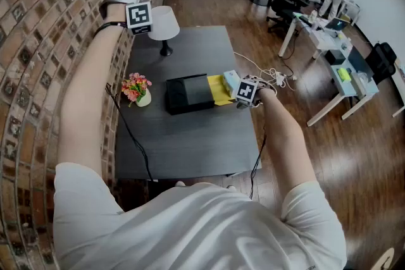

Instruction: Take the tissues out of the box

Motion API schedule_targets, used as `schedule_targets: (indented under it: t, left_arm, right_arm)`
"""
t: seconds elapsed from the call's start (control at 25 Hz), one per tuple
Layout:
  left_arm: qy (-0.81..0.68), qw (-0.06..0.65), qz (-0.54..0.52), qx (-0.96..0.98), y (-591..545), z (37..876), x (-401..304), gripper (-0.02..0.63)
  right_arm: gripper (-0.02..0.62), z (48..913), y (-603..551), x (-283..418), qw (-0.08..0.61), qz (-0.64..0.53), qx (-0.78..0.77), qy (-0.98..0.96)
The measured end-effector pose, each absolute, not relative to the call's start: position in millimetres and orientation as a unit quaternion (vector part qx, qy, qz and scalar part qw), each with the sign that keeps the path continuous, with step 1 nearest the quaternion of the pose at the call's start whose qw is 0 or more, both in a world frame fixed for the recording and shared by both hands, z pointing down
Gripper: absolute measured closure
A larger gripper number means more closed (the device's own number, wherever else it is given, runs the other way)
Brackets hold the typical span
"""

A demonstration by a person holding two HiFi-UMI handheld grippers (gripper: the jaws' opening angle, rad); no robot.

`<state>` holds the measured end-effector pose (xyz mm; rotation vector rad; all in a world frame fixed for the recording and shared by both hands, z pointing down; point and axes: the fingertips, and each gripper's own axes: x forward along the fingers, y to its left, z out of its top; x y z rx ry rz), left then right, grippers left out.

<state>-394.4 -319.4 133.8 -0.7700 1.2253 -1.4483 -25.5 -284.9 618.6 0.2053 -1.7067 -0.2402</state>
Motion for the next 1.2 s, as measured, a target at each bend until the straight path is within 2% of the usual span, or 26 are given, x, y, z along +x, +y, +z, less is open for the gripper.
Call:
schedule_targets:
  t: [0.28, 0.52, 1.2]
  left_arm:
    - [0.478, 0.510, -0.617, -0.362, -326, 168, -375, 0.124]
    - [0.455, 0.502, -0.624, -0.390, -333, 208, -363, 0.123]
    - [0.430, 0.450, -0.621, -0.476, -323, 337, -356, 0.123]
  right_arm:
    - [0.063, 609, -291, -27, 0.611, -0.083, 0.107, -0.780]
    - [0.063, 602, -306, -15, 0.608, -0.148, 0.133, -0.768]
    - [0.063, 620, -303, 38, 0.545, -0.176, 0.185, -0.798]
